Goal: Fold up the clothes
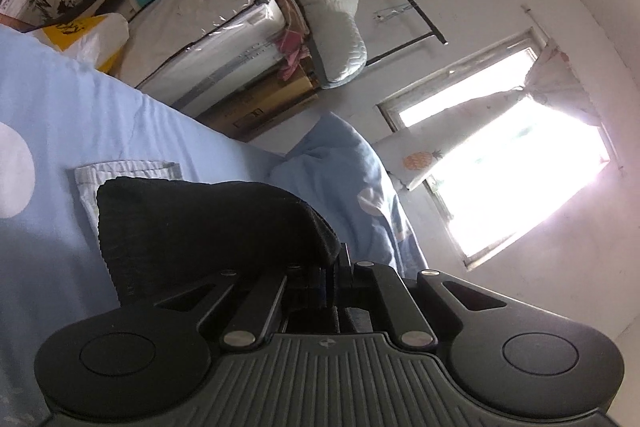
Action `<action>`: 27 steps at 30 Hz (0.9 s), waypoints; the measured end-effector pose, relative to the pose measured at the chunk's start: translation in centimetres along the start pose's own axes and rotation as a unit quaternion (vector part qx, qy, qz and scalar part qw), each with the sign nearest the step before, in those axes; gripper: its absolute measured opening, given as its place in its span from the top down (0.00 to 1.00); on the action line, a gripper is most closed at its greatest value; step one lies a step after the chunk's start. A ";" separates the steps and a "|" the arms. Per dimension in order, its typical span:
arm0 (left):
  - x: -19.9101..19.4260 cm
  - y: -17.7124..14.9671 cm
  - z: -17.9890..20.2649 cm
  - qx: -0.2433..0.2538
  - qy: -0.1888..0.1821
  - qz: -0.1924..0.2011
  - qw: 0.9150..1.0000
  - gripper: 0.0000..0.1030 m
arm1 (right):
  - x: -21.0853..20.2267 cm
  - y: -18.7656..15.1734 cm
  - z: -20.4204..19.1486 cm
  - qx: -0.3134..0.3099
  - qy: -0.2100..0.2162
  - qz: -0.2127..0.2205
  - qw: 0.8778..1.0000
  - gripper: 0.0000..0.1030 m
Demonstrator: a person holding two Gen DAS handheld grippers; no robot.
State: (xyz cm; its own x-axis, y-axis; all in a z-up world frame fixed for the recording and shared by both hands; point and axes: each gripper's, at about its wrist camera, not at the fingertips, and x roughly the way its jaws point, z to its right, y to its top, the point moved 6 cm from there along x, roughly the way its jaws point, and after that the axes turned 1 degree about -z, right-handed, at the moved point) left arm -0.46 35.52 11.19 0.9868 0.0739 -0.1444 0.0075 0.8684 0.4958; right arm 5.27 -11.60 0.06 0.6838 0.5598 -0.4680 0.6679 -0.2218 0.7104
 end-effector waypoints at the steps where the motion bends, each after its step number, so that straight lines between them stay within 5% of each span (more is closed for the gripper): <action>1: 0.2 0.2 0.1 -0.002 0.000 -0.002 1.000 0.93 | 0.8 0.2 -0.2 0.012 0.014 -0.006 1.000 0.00; 10: 0.8 1.3 0.0 0.008 -0.002 -0.013 1.000 0.93 | 8.3 5.9 3.2 0.224 0.082 0.011 0.971 0.00; 15: 0.8 1.4 -0.9 0.013 0.004 -0.016 1.000 0.93 | 11.7 7.5 7.3 0.306 0.067 0.020 0.949 0.00; 22: 0.5 1.3 -2.0 0.014 0.012 -0.018 1.000 0.93 | 13.5 10.2 11.7 0.326 0.045 0.075 0.941 0.01; 23: 0.4 1.2 -2.0 0.015 0.013 -0.017 1.000 0.93 | 14.2 10.4 11.8 0.324 0.041 0.068 0.943 0.04; 25: 0.4 1.2 -2.1 0.016 0.015 -0.017 1.000 0.93 | 15.2 10.9 12.0 0.303 0.015 0.054 0.951 0.28; 27: 0.4 1.1 -2.0 0.018 0.020 -0.018 0.999 0.93 | 15.7 11.2 12.1 0.279 -0.016 0.046 0.959 0.72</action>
State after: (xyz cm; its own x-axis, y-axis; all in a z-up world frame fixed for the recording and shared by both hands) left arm -0.34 37.51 9.93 0.9783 0.0632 -0.1974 0.0500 0.8524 0.5205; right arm 26.98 -14.94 -5.67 0.7502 0.4946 -0.4387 0.6513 -0.6670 0.3619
